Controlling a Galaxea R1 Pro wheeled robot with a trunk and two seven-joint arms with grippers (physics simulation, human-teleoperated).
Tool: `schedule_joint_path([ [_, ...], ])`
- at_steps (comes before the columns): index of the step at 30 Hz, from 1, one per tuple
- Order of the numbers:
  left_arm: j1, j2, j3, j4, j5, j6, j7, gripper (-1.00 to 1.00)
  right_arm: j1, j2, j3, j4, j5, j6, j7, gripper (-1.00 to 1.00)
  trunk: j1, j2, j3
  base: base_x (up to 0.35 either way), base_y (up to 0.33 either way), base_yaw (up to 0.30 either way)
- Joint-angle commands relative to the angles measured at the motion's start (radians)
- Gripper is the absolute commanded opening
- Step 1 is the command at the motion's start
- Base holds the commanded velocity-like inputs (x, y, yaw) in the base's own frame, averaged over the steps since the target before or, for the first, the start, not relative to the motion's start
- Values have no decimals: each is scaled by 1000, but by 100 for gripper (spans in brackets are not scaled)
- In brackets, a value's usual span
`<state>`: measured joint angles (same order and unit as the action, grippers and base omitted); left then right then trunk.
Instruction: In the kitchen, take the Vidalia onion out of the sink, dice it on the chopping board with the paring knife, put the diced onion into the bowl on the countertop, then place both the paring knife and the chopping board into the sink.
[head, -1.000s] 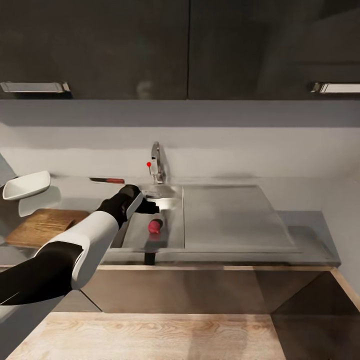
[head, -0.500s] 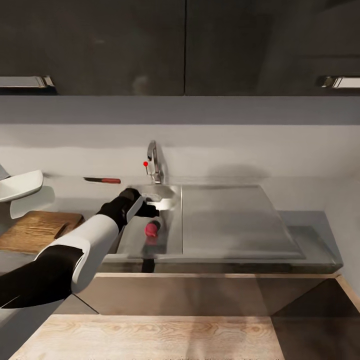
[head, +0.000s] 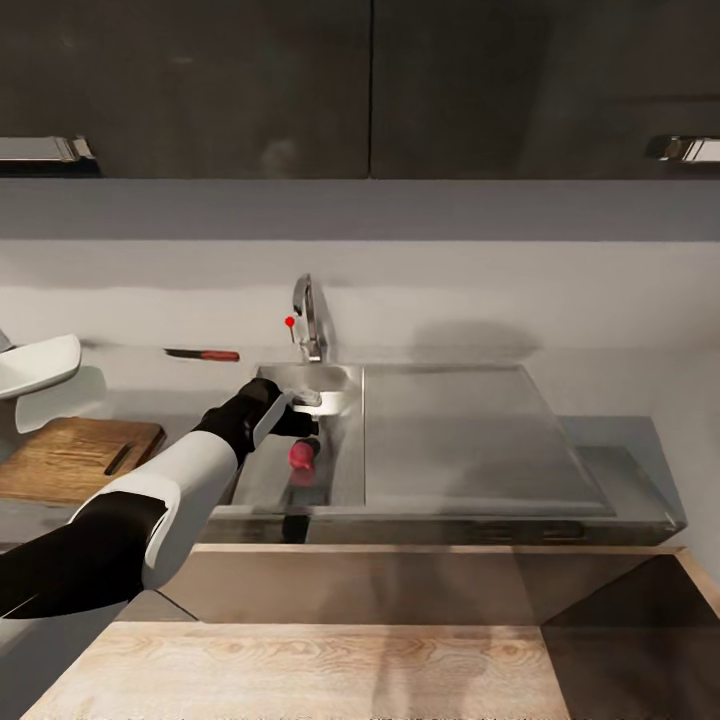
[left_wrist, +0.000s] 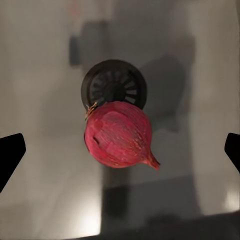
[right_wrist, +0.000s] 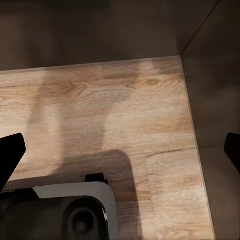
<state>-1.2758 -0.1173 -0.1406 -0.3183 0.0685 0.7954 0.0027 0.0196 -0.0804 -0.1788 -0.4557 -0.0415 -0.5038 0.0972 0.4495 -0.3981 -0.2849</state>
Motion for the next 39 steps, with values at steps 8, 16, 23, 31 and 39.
schedule_joint_path([
  [8,0,1,-8,0,7,4,0,100,0,1,-5,-1,-4,0,10,100,1,-2,-14,1,0,0],
  [16,4,1,-8,0,5,4,0,100,0,1,-5,-1,-4,1,10,100,1,-2,-27,94,0,0],
  [23,4,2,-8,1,5,-1,0,100,0,1,-5,-1,-4,1,10,100,1,-2,-38,48,0,0],
  [31,5,2,-8,1,5,-1,0,100,0,1,-5,-1,-4,1,11,100,1,-2,-51,73,-36,0],
  [39,15,2,-8,0,5,-1,0,100,0,1,-5,-2,-4,1,10,100,1,-2,-64,35,-27,0],
])
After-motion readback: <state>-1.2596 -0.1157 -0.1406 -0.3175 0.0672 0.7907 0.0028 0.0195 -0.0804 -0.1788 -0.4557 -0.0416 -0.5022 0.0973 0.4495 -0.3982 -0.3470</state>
